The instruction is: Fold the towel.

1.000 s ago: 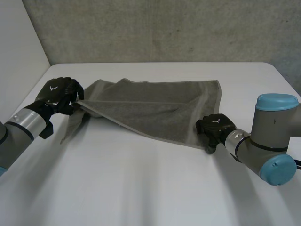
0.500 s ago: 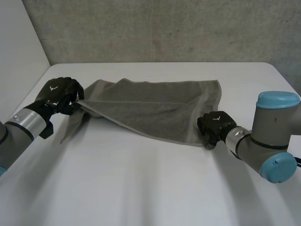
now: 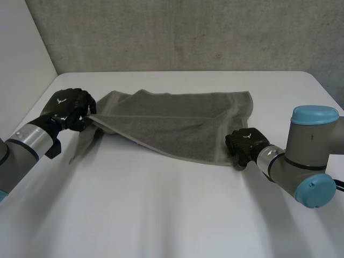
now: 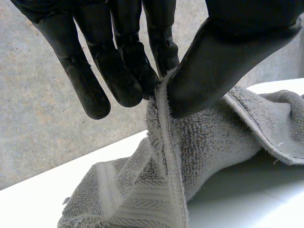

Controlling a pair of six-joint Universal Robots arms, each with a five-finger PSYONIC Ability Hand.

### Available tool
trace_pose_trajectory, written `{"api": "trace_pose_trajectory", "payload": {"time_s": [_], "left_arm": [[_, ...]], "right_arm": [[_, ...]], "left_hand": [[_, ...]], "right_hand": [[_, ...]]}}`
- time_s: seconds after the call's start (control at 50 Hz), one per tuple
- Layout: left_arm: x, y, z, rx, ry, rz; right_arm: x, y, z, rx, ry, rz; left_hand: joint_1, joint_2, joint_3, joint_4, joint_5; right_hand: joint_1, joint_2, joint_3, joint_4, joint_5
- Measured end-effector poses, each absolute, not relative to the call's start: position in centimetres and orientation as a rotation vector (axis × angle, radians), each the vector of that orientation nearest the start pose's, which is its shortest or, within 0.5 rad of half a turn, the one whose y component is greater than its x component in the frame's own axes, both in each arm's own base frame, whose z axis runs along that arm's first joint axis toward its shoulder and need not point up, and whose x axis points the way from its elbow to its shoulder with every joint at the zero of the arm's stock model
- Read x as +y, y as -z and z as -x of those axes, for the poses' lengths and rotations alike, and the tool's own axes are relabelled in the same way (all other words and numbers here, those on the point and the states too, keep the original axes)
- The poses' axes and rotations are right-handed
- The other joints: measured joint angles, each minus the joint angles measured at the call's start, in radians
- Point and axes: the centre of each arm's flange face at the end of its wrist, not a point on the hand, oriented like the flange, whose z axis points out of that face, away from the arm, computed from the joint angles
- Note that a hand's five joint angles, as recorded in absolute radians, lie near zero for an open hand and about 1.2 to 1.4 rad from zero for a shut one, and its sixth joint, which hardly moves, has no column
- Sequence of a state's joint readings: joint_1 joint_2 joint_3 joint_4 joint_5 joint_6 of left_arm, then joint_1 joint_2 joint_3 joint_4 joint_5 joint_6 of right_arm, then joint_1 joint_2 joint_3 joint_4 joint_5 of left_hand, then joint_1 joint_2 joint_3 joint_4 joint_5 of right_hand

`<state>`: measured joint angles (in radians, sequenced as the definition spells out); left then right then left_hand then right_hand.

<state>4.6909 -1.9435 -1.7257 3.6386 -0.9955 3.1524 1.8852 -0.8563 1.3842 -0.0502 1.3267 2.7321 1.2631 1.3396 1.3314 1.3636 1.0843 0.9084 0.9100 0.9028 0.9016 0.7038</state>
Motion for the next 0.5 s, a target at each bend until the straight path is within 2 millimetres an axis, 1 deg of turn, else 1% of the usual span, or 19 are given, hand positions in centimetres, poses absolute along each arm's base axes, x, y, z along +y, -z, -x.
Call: {"api": "trace_pose_trajectory", "payload": {"time_s": [0.06, 0.08, 0.1, 0.14, 0.16, 0.2, 0.4, 0.5], "left_arm": [[-34.4, -18.4, 18.9, 2.492, 2.425, -0.759], [-34.4, -18.4, 18.9, 2.492, 2.425, -0.759], [-34.4, -18.4, 18.9, 2.493, 2.425, -0.759], [-34.4, -18.4, 18.9, 2.493, 2.425, -0.759], [-34.4, -18.4, 18.9, 2.492, 2.425, -0.759], [-34.4, -18.4, 18.9, 2.492, 2.425, -0.759], [-34.3, -18.4, 18.9, 2.494, 2.425, -0.758], [-34.3, -18.4, 18.9, 2.495, 2.425, -0.759]], "right_arm": [[-31.8, -11.1, -26.5, 2.307, 1.555, 1.075], [-31.8, -11.1, -26.5, 2.306, 1.556, 1.074], [-31.8, -11.1, -26.5, 2.306, 1.557, 1.074], [-31.8, -11.1, -26.5, 2.306, 1.555, 1.073], [-31.8, -11.1, -26.5, 2.305, 1.556, 1.072], [-31.9, -11.2, -26.4, 2.305, 1.559, 1.068], [-32.2, -11.9, -26.1, 2.303, 1.581, 1.046], [-32.3, -12.9, -26.1, 2.291, 1.609, 1.033]], "left_hand": [[0.000, 0.000, 0.000, 0.000, 0.000], [0.000, 0.000, 0.000, 0.000, 0.000], [0.000, 0.000, 0.000, 0.000, 0.000], [0.000, 0.000, 0.000, 0.000, 0.000], [0.000, 0.000, 0.000, 0.000, 0.000], [0.000, 0.000, 0.000, 0.000, 0.000], [0.000, 0.000, 0.000, 0.000, 0.000], [0.000, 0.000, 0.000, 0.000, 0.000]], "right_hand": [[0.118, 0.111, 0.111, 0.114, 0.095], [0.211, 0.194, 0.191, 0.197, 0.171], [0.240, 0.233, 0.227, 0.235, 0.222], [0.372, 0.353, 0.368, 0.375, 0.400], [0.381, 0.360, 0.388, 0.395, 0.421], [0.389, 0.367, 0.410, 0.425, 0.437], [0.389, 0.368, 0.422, 0.427, 0.437], [0.389, 0.368, 0.422, 0.427, 0.437]]}}
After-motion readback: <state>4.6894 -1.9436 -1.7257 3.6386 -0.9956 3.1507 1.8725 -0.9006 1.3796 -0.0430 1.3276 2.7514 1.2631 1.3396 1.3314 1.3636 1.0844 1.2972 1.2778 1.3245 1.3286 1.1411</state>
